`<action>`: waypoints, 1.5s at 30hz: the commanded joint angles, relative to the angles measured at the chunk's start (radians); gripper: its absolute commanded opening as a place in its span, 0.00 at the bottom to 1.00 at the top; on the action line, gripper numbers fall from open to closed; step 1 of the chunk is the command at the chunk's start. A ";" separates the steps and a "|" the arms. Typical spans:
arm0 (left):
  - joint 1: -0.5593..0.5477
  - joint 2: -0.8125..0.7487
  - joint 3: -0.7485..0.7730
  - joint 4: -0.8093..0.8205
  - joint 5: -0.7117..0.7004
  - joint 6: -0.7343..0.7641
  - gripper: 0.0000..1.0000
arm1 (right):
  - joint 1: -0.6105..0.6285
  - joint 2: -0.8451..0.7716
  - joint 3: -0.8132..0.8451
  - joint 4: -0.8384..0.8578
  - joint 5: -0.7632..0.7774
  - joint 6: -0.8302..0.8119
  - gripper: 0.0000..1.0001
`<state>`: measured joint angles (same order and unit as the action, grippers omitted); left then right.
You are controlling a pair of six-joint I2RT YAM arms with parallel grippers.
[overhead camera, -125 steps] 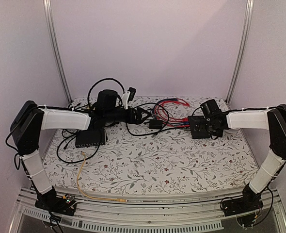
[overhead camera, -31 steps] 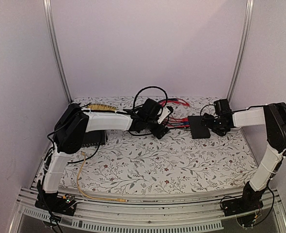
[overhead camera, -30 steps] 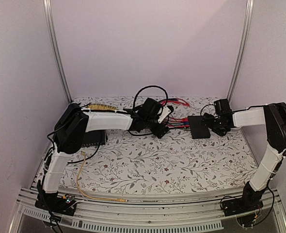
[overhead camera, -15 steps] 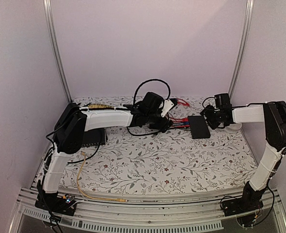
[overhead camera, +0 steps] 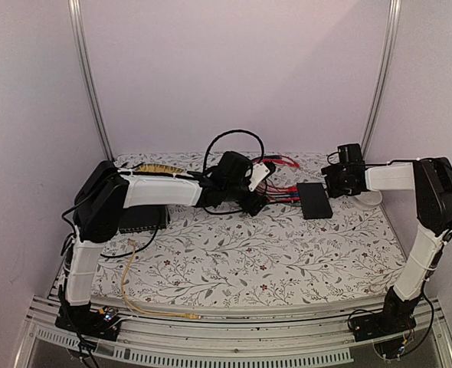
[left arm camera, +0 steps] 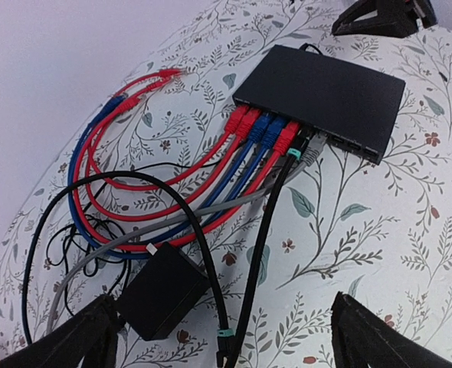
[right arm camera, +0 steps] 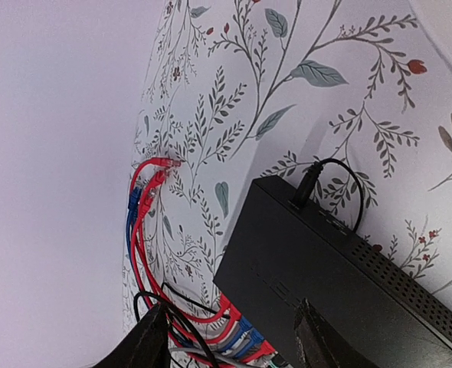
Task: Pull the plug from the switch port
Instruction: Move the switch port to the center of the board.
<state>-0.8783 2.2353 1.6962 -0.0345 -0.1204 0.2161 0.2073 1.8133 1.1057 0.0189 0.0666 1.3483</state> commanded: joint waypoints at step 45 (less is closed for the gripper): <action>-0.017 -0.249 -0.267 0.289 0.021 -0.055 0.97 | -0.114 0.281 0.202 -0.017 -0.115 0.035 0.43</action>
<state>-0.8810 2.0571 1.4857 0.1650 -0.0902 0.1822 0.0975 2.0663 1.2732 0.0265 -0.0799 1.3952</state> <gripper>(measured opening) 0.968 0.432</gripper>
